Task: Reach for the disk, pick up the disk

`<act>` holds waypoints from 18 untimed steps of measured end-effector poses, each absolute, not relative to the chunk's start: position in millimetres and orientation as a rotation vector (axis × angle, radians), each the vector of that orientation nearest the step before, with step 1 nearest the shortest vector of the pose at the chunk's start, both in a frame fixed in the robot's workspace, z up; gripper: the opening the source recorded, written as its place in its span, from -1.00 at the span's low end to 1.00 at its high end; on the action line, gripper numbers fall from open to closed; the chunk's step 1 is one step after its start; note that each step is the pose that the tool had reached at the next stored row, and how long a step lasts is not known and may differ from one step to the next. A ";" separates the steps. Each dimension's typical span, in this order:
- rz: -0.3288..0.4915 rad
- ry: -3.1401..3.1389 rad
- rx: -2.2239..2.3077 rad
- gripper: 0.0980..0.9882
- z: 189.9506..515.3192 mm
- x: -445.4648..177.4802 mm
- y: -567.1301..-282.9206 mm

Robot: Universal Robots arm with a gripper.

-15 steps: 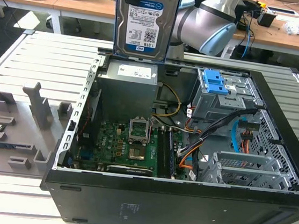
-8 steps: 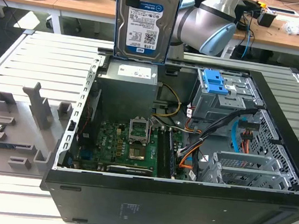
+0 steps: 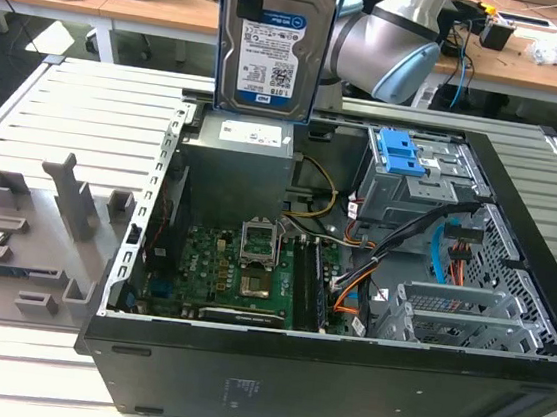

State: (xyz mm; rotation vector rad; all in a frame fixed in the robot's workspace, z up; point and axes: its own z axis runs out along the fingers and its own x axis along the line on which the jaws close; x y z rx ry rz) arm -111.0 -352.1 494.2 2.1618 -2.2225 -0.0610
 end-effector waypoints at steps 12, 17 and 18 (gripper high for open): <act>-0.061 -2.222 2.162 -0.39 481.0 -107.3 -352.1; -0.061 -2.222 2.162 -0.39 479.8 -91.5 -352.1; -0.061 -2.222 2.162 -0.39 479.8 -88.1 -352.1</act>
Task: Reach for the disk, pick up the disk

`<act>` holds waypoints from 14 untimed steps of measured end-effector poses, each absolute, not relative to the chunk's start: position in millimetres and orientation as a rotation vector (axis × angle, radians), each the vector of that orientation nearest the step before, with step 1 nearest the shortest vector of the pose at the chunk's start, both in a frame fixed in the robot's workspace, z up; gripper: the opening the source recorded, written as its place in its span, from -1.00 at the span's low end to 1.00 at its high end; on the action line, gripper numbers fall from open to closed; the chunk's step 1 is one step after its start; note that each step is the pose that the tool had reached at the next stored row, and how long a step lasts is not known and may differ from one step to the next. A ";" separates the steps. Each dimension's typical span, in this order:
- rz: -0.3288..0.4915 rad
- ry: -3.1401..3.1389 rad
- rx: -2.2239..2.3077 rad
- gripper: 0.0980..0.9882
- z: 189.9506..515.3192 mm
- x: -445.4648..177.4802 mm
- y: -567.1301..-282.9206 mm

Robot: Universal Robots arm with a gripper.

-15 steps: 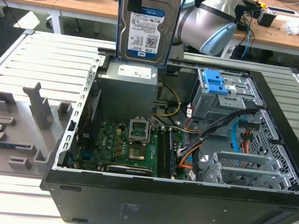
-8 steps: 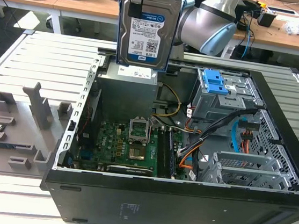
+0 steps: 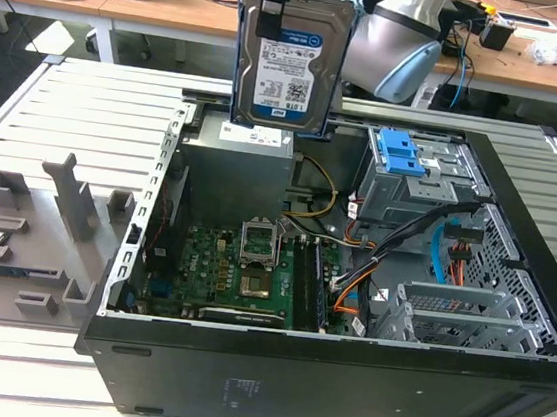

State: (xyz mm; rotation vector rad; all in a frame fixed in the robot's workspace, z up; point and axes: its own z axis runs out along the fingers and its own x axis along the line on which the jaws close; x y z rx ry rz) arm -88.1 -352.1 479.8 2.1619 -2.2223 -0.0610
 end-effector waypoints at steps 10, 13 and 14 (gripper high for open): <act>-0.061 -2.222 2.162 -0.39 479.8 -65.3 -352.2; -0.061 -2.222 2.162 -0.39 479.8 -61.9 -352.1; -0.061 -2.222 2.162 -0.39 479.8 -60.7 -352.2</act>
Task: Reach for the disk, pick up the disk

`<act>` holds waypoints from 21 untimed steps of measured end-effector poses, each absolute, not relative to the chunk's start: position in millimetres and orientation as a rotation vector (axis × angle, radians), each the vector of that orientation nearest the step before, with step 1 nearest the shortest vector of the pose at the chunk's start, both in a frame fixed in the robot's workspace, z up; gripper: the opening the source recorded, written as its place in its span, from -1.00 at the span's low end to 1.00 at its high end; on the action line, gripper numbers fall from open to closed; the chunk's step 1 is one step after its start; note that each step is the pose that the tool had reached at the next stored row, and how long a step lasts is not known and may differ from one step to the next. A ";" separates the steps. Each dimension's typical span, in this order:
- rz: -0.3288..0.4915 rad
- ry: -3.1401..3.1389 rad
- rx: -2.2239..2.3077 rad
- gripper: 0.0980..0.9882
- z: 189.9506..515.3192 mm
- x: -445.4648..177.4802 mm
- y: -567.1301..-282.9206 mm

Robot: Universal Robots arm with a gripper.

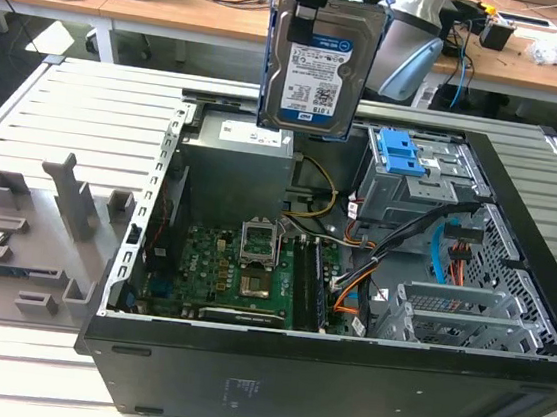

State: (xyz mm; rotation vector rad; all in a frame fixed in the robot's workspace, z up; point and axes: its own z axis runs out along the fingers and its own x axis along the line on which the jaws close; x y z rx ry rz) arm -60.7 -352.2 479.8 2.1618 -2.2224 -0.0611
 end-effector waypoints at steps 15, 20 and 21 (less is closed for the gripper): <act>-0.108 -2.241 2.182 -0.39 479.8 -58.8 -359.8; -0.108 -2.241 2.182 -0.39 479.8 -58.8 -375.3; -0.108 -2.241 2.182 -0.39 479.8 -58.8 -377.5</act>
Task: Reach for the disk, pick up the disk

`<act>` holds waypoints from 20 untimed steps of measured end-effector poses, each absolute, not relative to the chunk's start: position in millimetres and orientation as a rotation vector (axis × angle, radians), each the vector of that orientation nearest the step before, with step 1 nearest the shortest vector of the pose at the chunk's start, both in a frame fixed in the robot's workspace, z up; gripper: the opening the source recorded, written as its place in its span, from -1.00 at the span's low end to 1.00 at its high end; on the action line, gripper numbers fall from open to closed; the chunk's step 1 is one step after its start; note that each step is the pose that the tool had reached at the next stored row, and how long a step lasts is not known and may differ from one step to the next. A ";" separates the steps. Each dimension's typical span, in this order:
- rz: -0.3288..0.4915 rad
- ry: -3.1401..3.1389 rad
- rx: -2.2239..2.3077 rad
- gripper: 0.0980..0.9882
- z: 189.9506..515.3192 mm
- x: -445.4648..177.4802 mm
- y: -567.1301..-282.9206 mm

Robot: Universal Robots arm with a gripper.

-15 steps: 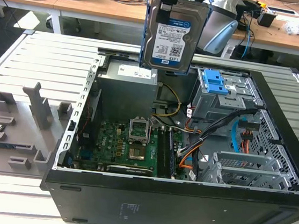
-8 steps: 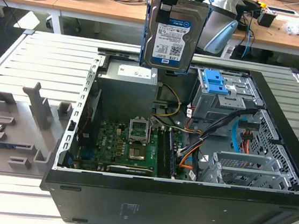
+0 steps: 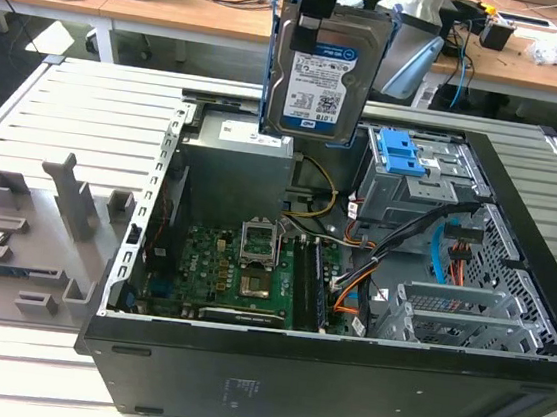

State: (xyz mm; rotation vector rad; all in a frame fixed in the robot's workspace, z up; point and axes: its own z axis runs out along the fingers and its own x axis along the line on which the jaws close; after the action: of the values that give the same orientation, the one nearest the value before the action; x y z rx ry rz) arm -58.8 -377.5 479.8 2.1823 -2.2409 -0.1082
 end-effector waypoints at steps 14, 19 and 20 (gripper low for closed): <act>-0.108 -2.241 2.182 -0.39 479.8 -58.8 -405.7; -0.108 -2.241 2.182 -0.39 479.8 -58.8 -415.2; -0.108 -2.241 2.182 -0.39 479.8 -58.8 -416.9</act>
State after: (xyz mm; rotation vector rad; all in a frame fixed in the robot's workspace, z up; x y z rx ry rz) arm -58.8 -416.9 479.8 2.1823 -2.2409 -0.1079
